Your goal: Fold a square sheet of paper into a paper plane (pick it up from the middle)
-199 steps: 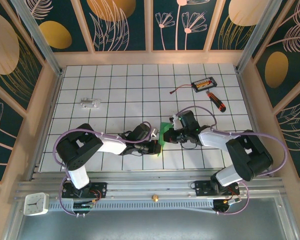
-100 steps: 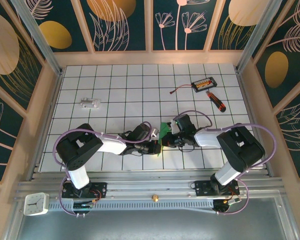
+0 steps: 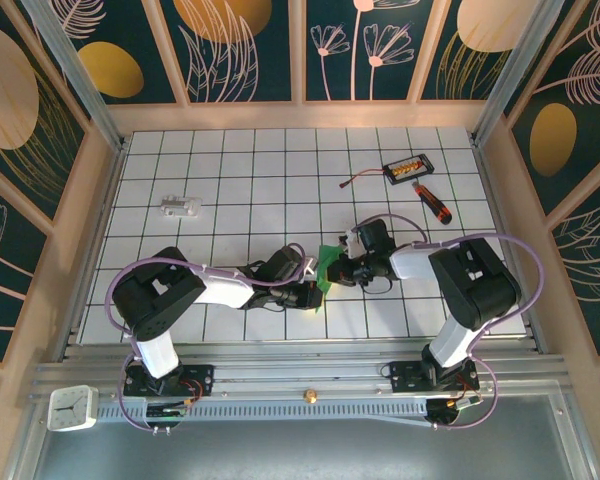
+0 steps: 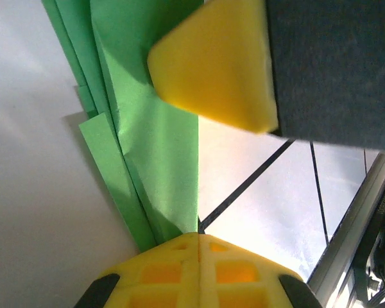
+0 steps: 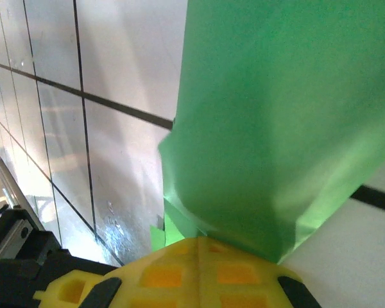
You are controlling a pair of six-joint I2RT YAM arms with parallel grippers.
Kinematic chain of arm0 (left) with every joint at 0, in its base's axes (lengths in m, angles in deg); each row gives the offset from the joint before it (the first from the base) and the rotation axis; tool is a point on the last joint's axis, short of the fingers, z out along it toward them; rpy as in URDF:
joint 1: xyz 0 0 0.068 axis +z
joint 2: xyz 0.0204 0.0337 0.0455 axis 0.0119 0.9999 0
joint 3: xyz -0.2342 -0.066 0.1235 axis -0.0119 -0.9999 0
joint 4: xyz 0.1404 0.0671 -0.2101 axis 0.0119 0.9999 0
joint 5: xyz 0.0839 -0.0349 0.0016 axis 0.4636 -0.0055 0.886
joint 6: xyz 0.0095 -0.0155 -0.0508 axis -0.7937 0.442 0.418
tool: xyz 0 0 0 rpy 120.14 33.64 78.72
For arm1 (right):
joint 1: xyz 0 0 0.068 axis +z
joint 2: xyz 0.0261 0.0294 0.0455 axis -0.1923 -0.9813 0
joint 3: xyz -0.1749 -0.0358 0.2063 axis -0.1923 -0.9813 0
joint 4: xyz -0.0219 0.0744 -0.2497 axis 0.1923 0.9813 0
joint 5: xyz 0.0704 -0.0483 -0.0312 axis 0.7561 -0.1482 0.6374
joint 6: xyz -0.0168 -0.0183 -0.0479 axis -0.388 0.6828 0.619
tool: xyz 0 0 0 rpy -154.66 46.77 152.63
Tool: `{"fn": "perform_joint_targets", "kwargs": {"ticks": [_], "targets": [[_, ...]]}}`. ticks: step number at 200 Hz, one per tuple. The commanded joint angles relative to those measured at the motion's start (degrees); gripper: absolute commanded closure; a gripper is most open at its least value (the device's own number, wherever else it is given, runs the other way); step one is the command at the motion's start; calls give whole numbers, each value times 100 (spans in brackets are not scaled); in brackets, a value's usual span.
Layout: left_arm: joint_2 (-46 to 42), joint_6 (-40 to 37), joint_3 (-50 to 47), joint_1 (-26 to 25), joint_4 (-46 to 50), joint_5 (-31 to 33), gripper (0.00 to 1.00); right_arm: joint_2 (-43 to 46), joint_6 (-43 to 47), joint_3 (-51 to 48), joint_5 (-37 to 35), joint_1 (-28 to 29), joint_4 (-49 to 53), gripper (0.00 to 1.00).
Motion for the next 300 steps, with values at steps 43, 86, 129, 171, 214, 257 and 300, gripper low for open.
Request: {"fn": "perform_joint_targets", "kwargs": {"ticks": [43, 86, 129, 171, 214, 257, 300], "targets": [[266, -241, -305, 13, 1213, 437, 100, -551, 192, 542, -866, -574, 59, 100], [227, -235, -348, 13, 1191, 446, 100, -730, 102, 760, -824, -783, -77, 100], [225, -232, -353, 9, 1170, 441, 100, -861, 38, 972, -856, -866, -128, 100], [202, -220, -364, 16, 1152, 437, 100, -1018, -20, 1165, -928, -1006, -153, 100], [202, -218, -363, 9, 1143, 425, 100, -1146, -32, 1302, -912, -1099, -198, 100], [188, -218, -366, 11, 1143, 419, 100, -1236, -65, 1401, -855, -1216, -288, 100], [189, -204, -353, 10, 1134, 419, 100, -1139, -124, 1538, -672, -1349, -405, 100]]}}
